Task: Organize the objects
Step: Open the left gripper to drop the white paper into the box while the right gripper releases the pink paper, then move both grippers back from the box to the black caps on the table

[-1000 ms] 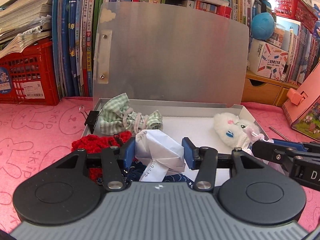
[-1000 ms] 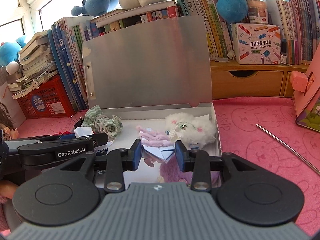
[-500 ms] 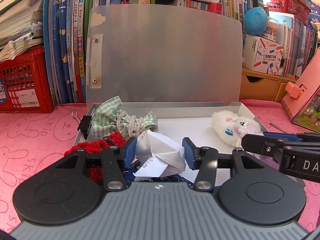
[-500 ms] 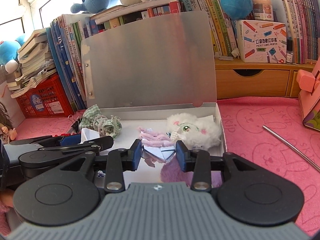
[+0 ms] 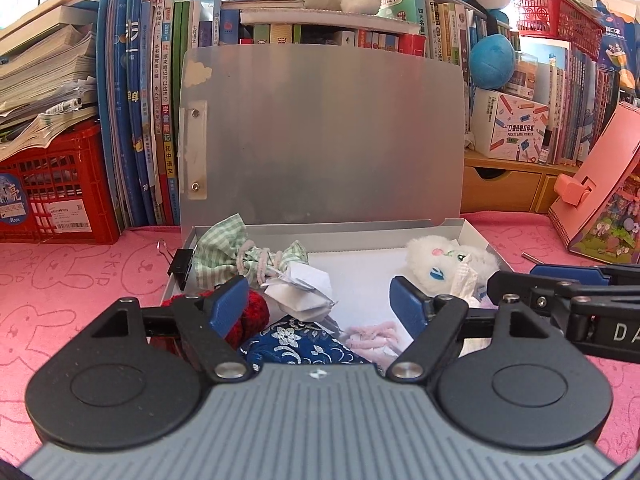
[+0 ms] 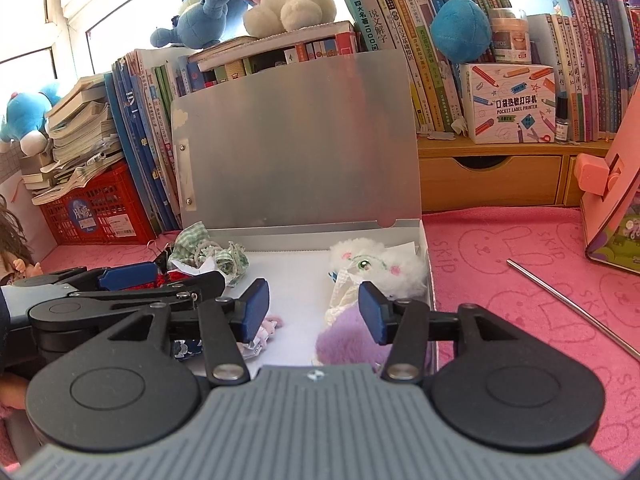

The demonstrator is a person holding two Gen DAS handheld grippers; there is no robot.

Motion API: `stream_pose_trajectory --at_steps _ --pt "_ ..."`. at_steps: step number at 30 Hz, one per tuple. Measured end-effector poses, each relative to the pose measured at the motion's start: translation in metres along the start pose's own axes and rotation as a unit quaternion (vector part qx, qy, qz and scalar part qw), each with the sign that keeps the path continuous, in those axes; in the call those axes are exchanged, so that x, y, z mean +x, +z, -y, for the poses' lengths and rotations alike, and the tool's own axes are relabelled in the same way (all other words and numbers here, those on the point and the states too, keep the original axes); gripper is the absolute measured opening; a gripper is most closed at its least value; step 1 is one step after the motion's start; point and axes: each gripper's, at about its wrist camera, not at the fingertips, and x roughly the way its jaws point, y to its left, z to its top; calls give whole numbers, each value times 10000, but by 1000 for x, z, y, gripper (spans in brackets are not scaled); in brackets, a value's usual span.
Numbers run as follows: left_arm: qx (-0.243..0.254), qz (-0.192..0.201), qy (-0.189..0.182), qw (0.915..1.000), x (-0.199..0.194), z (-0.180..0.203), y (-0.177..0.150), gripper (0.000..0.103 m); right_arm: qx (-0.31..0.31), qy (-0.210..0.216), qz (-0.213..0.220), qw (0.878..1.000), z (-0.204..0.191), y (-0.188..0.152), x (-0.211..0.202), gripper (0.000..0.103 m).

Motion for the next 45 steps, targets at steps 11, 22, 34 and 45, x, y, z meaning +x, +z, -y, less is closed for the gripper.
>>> stream_pose_trajectory --at_steps 11,22,34,45 --pt "57 49 -119 9999 -51 8 -8 90 -259 -1 242 9994 -10 -12 -52 71" --pt "217 -12 -276 9994 -113 20 -45 91 -436 -23 239 9988 -19 -48 -98 74" --pt "320 -230 -321 9987 -170 27 -105 92 -713 -44 193 9973 -28 -96 -140 78" --pt "78 -384 -242 9989 -192 30 -145 92 -544 -183 -74 9983 -22 -134 -148 79"
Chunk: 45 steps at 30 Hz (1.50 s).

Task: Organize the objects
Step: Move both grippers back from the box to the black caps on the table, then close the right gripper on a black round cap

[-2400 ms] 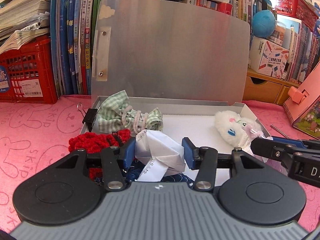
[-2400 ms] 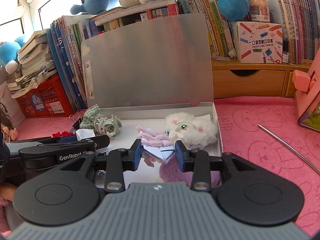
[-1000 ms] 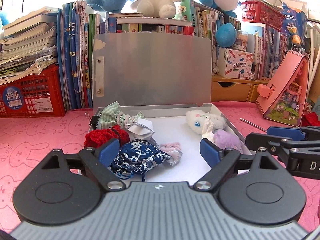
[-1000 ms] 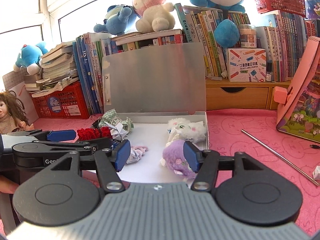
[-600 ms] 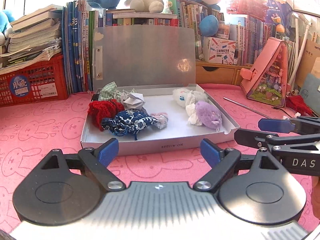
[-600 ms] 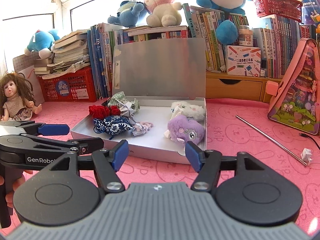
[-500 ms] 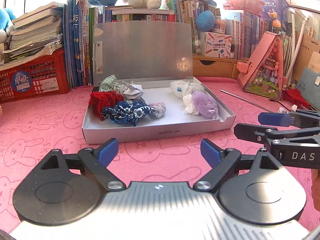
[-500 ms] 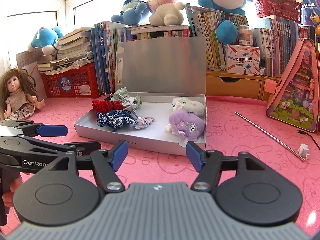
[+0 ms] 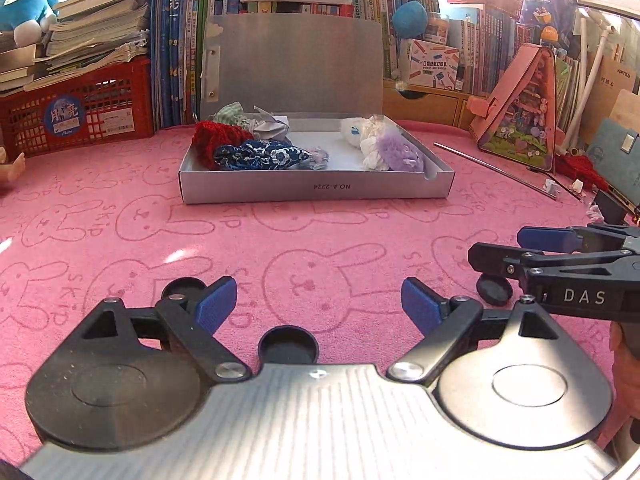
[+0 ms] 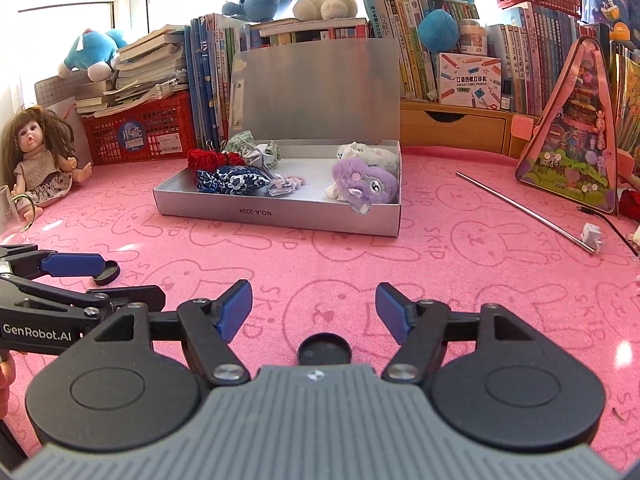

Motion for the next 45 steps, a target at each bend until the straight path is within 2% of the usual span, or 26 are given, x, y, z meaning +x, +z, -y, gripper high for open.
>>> stream_pose_trajectory --at_steps 9,18,26,29,35,41,45 --pt "-54 -74 1 10000 -2 5 -25 92 104 -147 -239 9996 3 -19 8 80" --pt "152 31 136 9998 0 13 -37 99 -346 -428 -283 9981 -15 -24 11 80" --pt "28 79 288 9996 0 10 -38 99 -257 -378 -334 9984 -12 -23 12 79" --pt "63 0 551 9985 2 12 -36 101 -275 -383 -328 9984 -12 -23 13 79" --pt "-15 -115 627 9980 6 9 -30 101 -220 -333 -380 9985 -11 -22 11 79" --pt "-45 -142 599 9981 6 7 -29 100 13 -311 -424 9986 -8 -24 5 74" --pt "-43 -138 595 9981 7 7 -29 99 85 -288 -402 9987 -6 -22 5 60"
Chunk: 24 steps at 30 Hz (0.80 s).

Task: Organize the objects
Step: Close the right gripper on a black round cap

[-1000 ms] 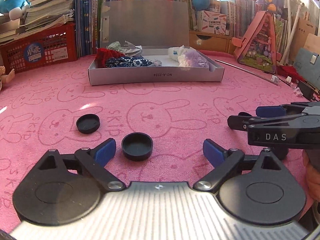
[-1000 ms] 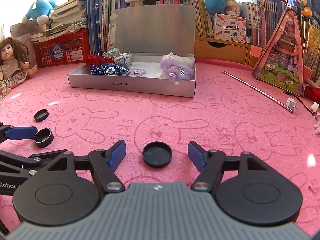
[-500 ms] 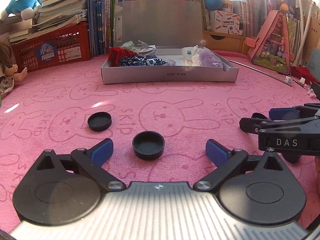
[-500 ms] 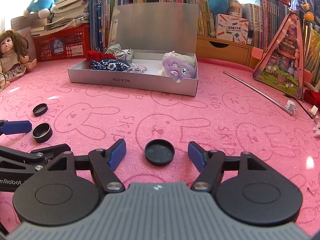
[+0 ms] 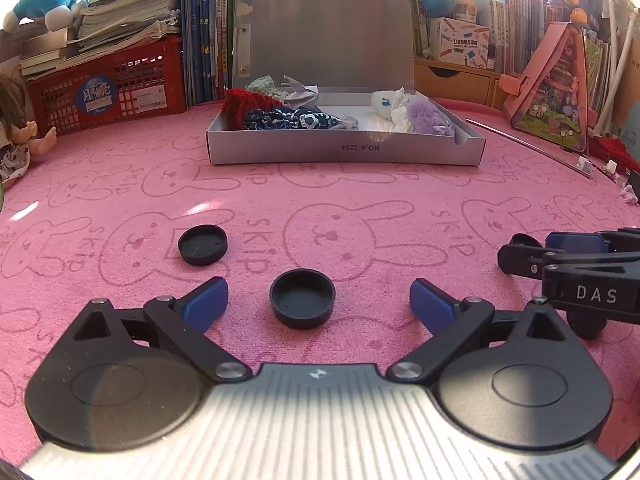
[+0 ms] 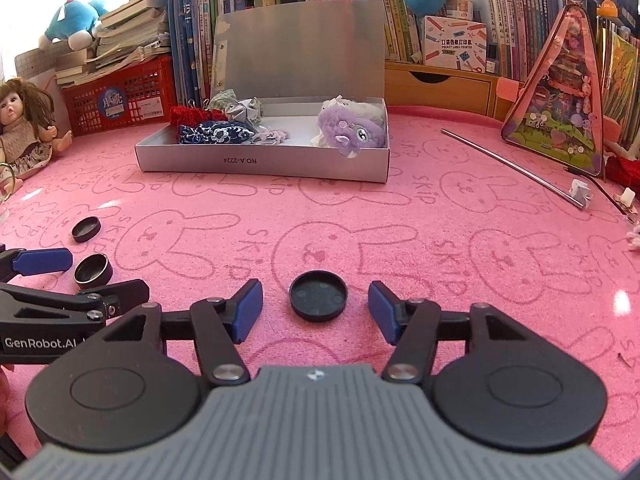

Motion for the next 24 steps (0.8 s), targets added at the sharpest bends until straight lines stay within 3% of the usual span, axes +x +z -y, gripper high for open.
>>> stream_pose_trajectory --at_steps 7,24 --pt "55 15 32 10000 1 2 -1 99 79 65 75 9999 -2 0 -1 37" --pt "-40 -5 2 10000 5 1 4 99 -164 -8 161 9997 -10 -4 -2 37"
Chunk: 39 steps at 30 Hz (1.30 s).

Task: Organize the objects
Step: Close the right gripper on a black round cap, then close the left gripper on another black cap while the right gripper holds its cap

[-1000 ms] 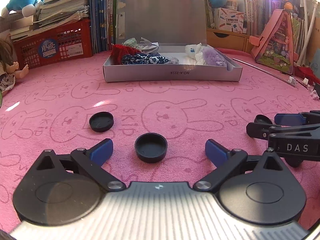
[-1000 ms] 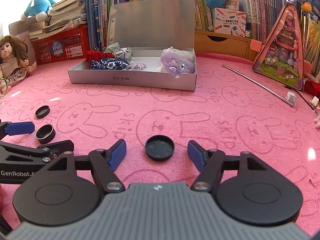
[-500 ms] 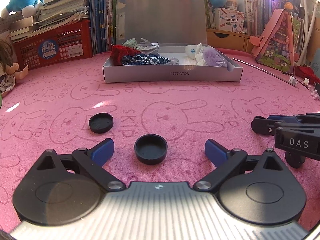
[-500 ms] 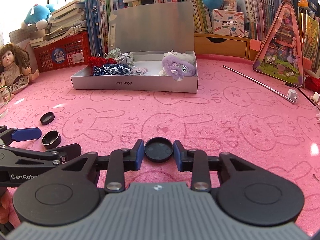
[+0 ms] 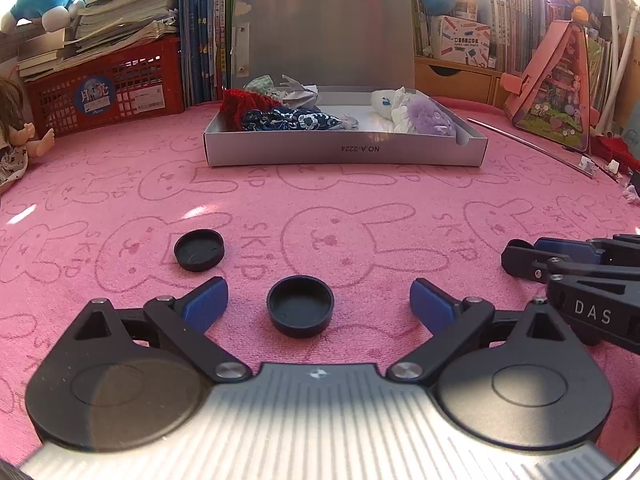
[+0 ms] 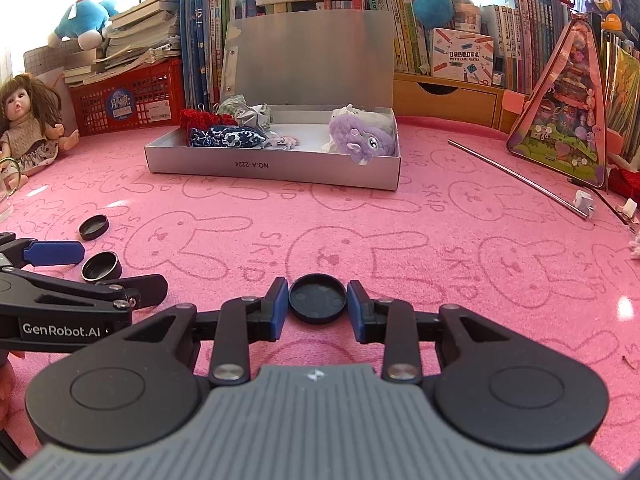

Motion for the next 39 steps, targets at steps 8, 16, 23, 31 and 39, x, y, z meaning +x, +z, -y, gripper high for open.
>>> stream_pose_trajectory --at_steps 8,16,23,31,39 --pt "-65 112 -12 9999 -2 -1 -3 100 -4 -2 1 10000 0 0 0 39" --pt "73 34 -50 10000 -1 1 -3 100 -18 -6 4 10000 0 0 0 39" --pt "184 0 -116 9998 -2 3 -4 97 -27 -9 7 10000 -1 0 0 39" --pt "165 65 -85 9998 -6 2 -5 87 -58 -40 14 10000 -3 -1 -1 39" --pt "139 209 -19 9997 -10 3 -5 62 51 183 -27 9998 -10 -2 -6 37"
